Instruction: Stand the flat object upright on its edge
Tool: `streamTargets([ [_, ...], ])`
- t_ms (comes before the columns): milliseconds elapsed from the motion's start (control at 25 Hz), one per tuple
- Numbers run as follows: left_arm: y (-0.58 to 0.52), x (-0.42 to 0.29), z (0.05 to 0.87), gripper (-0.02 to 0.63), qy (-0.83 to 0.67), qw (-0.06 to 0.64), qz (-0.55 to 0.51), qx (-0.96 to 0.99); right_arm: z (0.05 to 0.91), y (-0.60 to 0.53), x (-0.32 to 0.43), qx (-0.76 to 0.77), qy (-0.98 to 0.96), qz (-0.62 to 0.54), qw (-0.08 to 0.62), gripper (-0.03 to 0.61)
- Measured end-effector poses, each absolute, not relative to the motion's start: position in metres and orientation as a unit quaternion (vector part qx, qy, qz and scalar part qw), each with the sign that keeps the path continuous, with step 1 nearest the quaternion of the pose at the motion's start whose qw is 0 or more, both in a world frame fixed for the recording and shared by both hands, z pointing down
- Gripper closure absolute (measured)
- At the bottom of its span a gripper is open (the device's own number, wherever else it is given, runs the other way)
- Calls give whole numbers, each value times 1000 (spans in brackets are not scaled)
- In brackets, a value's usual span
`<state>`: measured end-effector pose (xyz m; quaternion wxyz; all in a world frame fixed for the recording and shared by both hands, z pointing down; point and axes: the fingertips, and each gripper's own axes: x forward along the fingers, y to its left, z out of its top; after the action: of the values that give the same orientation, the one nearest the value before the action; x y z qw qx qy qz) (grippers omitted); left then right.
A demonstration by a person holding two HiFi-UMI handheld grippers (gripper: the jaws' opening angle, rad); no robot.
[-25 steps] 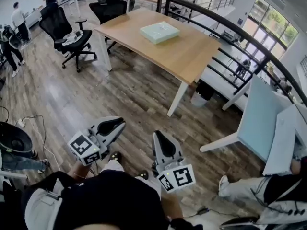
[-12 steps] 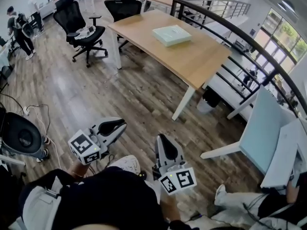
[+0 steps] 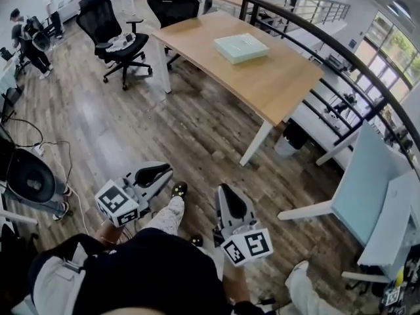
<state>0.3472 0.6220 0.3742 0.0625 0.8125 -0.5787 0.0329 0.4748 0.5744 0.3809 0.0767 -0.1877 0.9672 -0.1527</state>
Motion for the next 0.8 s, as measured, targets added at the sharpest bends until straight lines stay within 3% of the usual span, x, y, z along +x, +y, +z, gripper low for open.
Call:
streamTargets([
  [800,505,241,376,561,-589,61,-10,806,377,474,375,-188,973,-120,56,545],
])
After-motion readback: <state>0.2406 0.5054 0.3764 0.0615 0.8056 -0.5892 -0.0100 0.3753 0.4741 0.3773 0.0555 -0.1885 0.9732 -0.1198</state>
